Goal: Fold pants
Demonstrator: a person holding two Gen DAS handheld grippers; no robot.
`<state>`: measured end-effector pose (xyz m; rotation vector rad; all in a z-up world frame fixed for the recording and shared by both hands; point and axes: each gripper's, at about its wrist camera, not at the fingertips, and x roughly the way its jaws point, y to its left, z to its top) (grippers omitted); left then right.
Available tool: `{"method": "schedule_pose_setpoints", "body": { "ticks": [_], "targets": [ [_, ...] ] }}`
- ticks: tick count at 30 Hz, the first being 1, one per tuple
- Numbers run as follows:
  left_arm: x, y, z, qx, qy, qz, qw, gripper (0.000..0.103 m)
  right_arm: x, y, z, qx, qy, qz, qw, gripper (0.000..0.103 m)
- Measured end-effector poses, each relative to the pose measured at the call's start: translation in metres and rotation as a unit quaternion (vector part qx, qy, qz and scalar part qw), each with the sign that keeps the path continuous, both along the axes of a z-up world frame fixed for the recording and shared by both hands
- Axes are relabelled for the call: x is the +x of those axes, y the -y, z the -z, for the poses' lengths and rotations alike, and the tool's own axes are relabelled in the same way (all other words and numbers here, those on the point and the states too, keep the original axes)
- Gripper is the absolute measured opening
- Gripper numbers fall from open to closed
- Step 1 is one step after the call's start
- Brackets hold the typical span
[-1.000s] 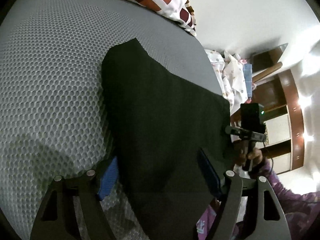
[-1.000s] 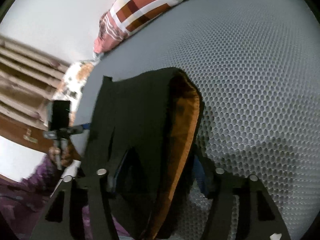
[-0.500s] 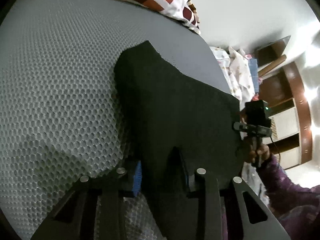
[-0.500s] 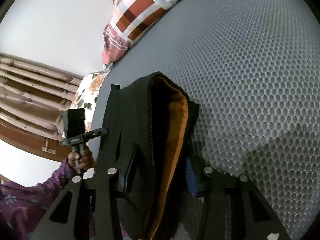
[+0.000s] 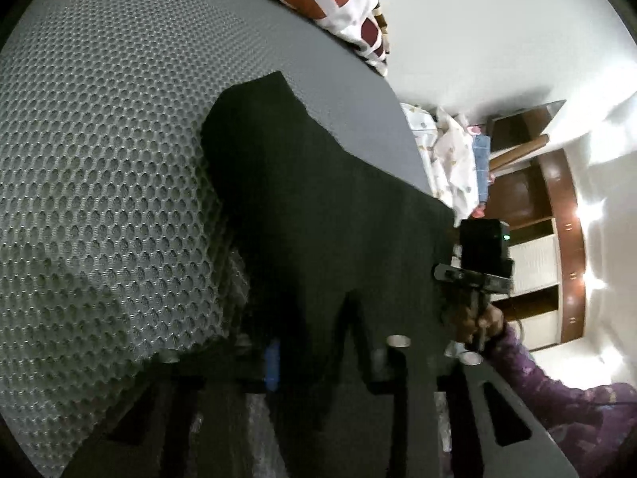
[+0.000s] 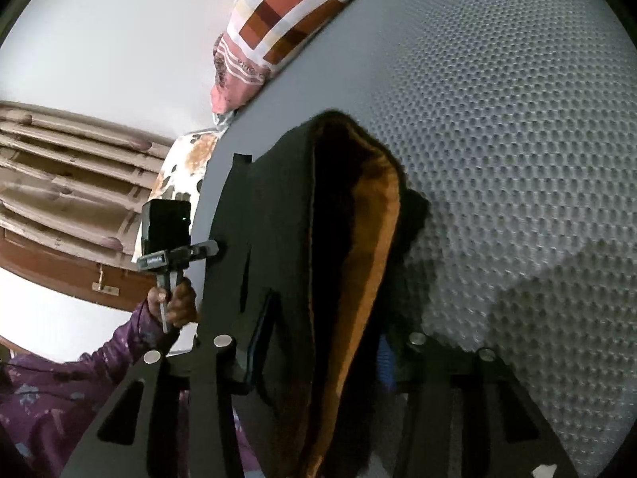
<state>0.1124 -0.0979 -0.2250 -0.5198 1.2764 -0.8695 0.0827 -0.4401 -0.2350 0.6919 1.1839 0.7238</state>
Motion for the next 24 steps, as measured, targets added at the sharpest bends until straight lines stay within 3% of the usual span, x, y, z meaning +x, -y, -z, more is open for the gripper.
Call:
{"method": "schedule_pose_setpoints", "body": {
  "ticks": [8,16,24],
  "targets": [
    [-0.028,0.012,-0.028,0.024,0.069,-0.029,0.9969,0.019,-0.019,-0.004,-0.015,0.01,0.018,0.046,0.999,0.026],
    [-0.038,-0.016,-0.038,0.009,0.061,-0.071,0.9955,0.015,-0.02,-0.028,-0.032,0.034,0.032,0.053,0.997,0.024],
    [-0.045,-0.051,-0.062,0.033,0.092,-0.106,0.9896,0.015,-0.004,-0.077,-0.047,0.038,0.05,0.028,0.998,0.023]
  ]
}}
